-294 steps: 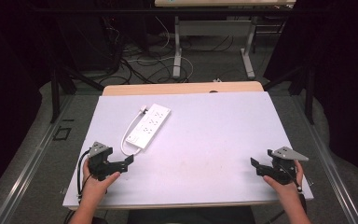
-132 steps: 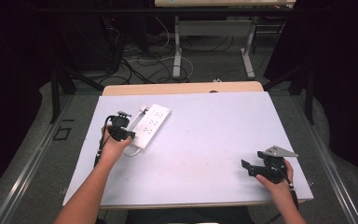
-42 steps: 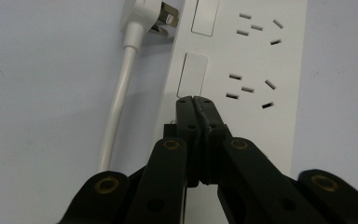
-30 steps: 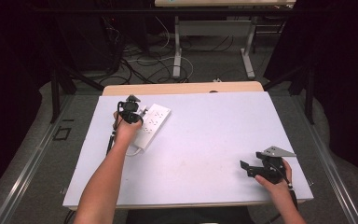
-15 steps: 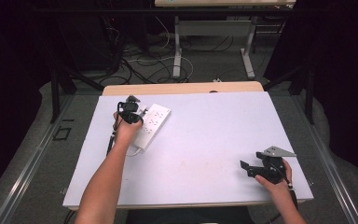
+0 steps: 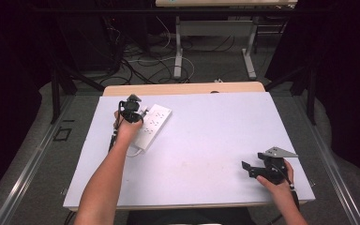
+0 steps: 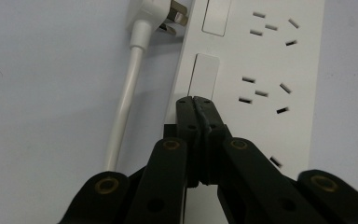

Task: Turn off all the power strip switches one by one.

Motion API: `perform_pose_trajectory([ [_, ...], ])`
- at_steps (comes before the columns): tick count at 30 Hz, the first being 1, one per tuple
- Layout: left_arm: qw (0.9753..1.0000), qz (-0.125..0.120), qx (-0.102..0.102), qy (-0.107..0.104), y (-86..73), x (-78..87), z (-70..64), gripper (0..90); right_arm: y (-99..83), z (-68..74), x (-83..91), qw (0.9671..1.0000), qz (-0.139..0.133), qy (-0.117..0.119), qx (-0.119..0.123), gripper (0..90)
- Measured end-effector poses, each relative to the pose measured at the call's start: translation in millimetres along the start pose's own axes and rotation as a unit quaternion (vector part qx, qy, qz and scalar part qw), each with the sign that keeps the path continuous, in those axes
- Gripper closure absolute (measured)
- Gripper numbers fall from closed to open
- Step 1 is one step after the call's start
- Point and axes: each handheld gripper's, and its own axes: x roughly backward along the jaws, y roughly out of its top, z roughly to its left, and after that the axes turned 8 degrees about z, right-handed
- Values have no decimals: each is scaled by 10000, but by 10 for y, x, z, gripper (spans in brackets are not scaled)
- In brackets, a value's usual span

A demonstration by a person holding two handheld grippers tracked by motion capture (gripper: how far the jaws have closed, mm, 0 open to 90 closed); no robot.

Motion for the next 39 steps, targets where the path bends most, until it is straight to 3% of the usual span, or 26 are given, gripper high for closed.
perform_pose_trajectory([
  [13, 9999, -144, 37, 8, 107, 138, 7, 900, 5, -4, -9, 10000, 2, 16, 12, 188],
  [22, 9998, -195, -88, 39, 233, 224, -47, 900, -9, -10, 5, 10000, -6, 6, -28, 188],
  [29, 9998, -159, -87, 40, 317, 205, -86, 900, -14, -7, 8, 10000, 1, 29, -74, 188],
  [39, 9999, -93, -50, 11, 367, 47, -86, 900, -22, -13, 5, 10000, 14, 25, -76, 188],
])
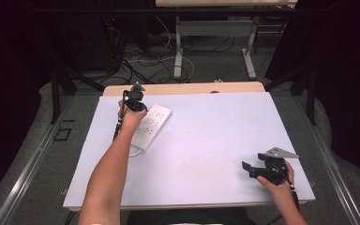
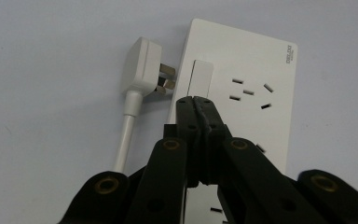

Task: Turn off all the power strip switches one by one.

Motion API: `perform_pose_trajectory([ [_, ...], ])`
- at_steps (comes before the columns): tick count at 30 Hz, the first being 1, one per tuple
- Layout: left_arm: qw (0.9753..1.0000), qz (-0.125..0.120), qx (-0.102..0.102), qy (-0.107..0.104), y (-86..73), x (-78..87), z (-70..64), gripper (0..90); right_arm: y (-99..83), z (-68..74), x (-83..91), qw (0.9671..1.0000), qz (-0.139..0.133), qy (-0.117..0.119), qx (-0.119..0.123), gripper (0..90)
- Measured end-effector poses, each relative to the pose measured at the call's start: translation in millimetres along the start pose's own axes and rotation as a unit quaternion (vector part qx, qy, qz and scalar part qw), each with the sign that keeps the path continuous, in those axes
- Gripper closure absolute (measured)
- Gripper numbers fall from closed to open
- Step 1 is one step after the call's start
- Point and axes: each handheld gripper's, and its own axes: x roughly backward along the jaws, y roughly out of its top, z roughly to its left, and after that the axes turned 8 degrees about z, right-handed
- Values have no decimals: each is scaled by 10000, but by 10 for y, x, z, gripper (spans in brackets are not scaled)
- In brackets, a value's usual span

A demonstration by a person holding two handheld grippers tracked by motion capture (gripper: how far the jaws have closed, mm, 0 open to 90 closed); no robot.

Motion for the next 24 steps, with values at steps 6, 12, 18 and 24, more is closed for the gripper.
perform_pose_trajectory([
  [6, 9999, 95, -31, 22, 7, -71, -14, 900, -10, -4, 1, 10000, -12, -22, -3, 188],
  [12, 10000, 60, 28, -14, 16, -119, -19, 900, -18, -9, 1, 10000, -7, -30, -11, 188],
  [18, 10000, 85, 43, -18, 26, -168, -14, 900, -20, -8, 0, 10000, 5, -30, -18, 188],
  [24, 9999, 113, 29, -8, 28, -179, -21, 900, -21, -9, 0, 10000, 2, -34, -17, 188],
])
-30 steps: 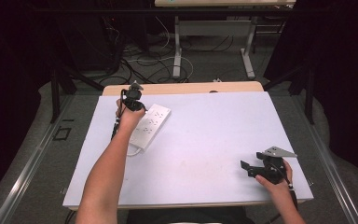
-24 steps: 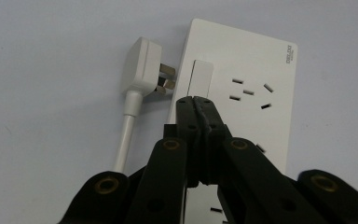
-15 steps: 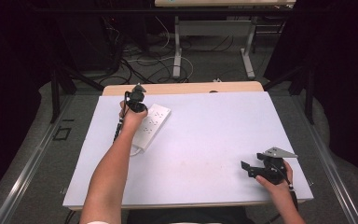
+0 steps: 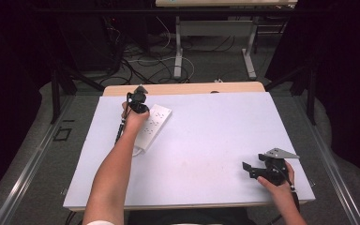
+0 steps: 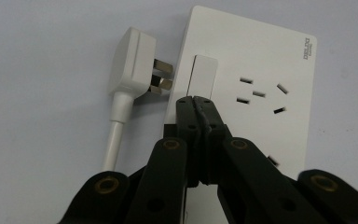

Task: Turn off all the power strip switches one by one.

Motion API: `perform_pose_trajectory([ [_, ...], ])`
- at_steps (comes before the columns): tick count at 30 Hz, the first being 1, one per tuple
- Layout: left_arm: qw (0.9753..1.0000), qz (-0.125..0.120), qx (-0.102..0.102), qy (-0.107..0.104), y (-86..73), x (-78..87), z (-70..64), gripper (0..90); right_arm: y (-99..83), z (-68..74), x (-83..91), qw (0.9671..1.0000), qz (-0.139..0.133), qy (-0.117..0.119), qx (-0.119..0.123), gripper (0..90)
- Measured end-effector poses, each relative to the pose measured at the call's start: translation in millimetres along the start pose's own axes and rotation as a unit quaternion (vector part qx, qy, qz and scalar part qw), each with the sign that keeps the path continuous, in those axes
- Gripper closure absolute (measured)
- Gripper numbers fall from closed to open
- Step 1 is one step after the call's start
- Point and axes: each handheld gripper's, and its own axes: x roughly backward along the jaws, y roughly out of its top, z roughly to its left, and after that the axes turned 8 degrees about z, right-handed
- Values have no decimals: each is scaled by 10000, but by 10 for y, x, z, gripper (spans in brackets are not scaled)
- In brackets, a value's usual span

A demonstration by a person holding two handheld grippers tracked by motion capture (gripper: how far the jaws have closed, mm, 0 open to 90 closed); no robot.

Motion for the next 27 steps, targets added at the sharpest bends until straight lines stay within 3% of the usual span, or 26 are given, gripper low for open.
perform_pose_trajectory([
  [15, 10000, -3, -60, 77, -2, -6, -17, 900, 2, 10, -3, 10000, 21, 8, -32, 188],
  [19, 9995, 6, -179, 249, -10, -26, -54, 900, 0, 10, 1, 10000, 15, 23, 3, 188],
  [27, 9996, 8, -195, 221, -6, -31, -80, 900, -2, 4, 6, 10000, 20, 30, 30, 188],
])
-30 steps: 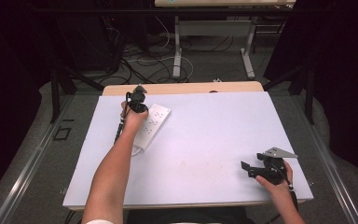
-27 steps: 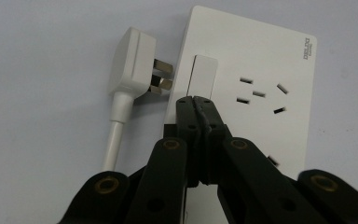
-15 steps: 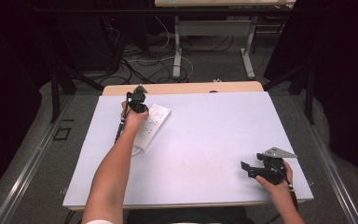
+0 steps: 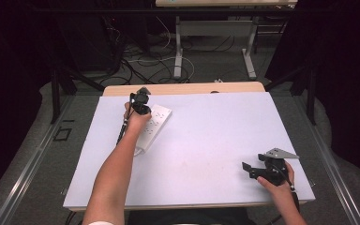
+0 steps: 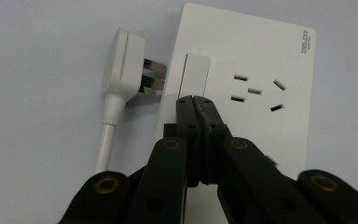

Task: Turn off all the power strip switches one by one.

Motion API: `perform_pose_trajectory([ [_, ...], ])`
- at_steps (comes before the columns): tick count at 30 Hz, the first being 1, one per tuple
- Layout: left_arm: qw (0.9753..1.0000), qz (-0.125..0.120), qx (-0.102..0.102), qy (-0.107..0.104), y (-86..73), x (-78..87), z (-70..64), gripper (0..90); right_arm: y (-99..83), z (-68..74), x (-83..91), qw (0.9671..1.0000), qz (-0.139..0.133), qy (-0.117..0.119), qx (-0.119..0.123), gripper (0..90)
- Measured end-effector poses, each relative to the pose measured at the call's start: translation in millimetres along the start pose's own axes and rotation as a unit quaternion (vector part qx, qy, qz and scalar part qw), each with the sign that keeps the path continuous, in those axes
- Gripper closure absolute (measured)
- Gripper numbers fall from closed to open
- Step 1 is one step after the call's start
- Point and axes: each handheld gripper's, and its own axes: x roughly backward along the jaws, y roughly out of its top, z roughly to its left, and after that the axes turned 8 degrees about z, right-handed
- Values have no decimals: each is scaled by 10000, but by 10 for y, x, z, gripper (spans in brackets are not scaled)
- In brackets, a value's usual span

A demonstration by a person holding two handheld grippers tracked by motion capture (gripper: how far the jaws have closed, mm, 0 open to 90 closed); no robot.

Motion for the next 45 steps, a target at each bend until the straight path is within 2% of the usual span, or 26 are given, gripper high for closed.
perform_pose_trajectory([
  [21, 9999, 10, 56, -84, 22, -5, 31, 900, 8, 1, 14, 9999, -70, -59, -46, 188],
  [25, 9998, -39, 140, -121, 28, -5, 48, 900, 8, -11, 19, 9999, -84, -80, -45, 185],
  [28, 9999, -19, 61, -99, 44, 14, 74, 900, 8, -9, 21, 10000, -61, -61, -50, 185],
  [29, 9998, -73, 150, -137, 49, 12, 64, 900, 8, -10, 20, 10000, -61, -58, -32, 185],
  [38, 9998, -159, 52, -142, 139, 45, 26, 900, 2, -3, 24, 9999, -36, -104, -99, 169],
  [40, 9997, -174, 64, -167, 156, 41, 13, 900, -1, 3, 17, 9997, -70, -180, -117, 169],
  [45, 9998, -153, 17, -160, 184, 40, -4, 900, 1, -1, 24, 9998, -82, -165, -94, 165],
])
